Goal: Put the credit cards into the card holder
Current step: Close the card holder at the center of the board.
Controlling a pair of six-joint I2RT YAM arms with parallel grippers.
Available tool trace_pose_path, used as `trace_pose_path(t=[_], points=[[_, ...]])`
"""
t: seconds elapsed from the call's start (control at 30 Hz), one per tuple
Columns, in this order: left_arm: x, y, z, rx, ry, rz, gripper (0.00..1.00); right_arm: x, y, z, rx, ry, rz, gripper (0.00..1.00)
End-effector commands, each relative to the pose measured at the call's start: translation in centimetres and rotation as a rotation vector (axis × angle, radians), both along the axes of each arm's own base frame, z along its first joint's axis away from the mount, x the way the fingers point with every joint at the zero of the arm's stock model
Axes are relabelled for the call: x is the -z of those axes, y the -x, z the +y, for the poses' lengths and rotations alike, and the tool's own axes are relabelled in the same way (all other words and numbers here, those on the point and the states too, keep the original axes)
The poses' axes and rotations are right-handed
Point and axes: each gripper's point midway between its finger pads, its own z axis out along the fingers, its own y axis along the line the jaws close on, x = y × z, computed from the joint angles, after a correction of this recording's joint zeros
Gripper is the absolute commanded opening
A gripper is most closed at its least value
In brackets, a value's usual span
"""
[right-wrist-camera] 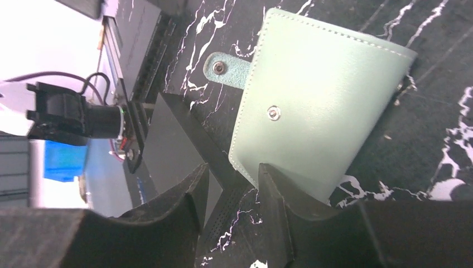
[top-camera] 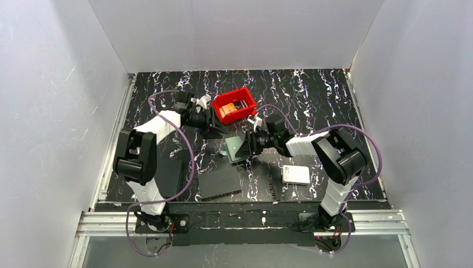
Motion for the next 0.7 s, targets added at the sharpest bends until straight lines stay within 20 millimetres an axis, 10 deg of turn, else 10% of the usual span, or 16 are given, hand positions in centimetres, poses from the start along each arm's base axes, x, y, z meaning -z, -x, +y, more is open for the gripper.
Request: trace_pose_path(t=[0.0,0.27,0.5,0.67], points=[[-1.6,-1.7,-2.5,0.069,0.06,-0.034,0.45,0.3,0.0,-0.6,0.009,-0.041,0.074,0.45],[1.7,-1.7,-5.6,0.12,0.033,0.025,0.34,0.2,0.3,-0.3,-0.005,-0.064,0.098,0.33],[6.4,0.4,-2.6,0.13,-0.167,0.07,0.18,-1.0,-0.7,-0.7,0.051,-0.071,0.119,0.18],[8.5,1.8,-0.3,0.133,-0.279,0.093,0.13,-1.6,-2.0,-1.1,0.11,-0.068,0.156,0.32]])
